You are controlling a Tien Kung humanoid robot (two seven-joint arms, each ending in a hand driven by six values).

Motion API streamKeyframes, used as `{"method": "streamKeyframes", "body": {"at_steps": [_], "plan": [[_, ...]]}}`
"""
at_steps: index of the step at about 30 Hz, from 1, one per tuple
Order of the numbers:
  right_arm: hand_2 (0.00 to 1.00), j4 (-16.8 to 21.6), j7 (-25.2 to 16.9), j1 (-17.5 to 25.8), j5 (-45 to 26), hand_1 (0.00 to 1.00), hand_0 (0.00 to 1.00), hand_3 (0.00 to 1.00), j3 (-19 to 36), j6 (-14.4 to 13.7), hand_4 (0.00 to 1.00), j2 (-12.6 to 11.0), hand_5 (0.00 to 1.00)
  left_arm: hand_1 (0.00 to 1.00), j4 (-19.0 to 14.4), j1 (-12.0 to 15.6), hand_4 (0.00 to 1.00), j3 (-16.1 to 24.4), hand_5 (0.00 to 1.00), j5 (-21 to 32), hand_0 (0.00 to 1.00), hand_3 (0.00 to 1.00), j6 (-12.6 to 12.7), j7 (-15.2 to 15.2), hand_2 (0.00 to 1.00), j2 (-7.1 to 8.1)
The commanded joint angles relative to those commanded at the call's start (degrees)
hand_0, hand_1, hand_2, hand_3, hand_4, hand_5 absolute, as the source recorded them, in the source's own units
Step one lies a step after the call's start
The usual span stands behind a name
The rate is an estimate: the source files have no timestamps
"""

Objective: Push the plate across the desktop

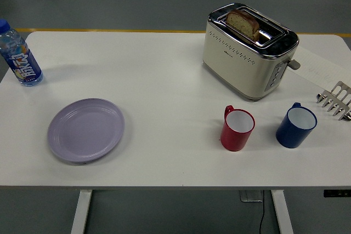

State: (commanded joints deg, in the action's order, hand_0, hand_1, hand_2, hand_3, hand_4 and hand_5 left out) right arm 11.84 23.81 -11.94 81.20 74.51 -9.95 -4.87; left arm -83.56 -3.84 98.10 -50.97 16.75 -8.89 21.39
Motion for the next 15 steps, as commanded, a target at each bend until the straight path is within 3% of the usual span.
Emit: {"method": "streamKeyframes", "body": {"at_steps": [8, 15], "plan": [[0.717, 0.0, 0.1, -0.1, 0.4, 0.646, 0.685, 0.588, 0.1, 0.3, 0.295, 0.1, 0.179, 0.826, 6.0, 0.5, 0.619, 0.0, 0.998, -1.9, 0.792, 0.788, -3.1, -1.4, 0.844, -1.24], [0.717, 0.1, 0.1, -0.3, 1.5, 0.646, 0.685, 0.588, 0.4, 0.6, 0.295, 0.1, 0.179, 0.818, 10.7, 0.7, 0.624, -0.6, 0.998, -2.3, 0.780, 0.778, -3.7, -4.5, 0.826, -2.98]]}}
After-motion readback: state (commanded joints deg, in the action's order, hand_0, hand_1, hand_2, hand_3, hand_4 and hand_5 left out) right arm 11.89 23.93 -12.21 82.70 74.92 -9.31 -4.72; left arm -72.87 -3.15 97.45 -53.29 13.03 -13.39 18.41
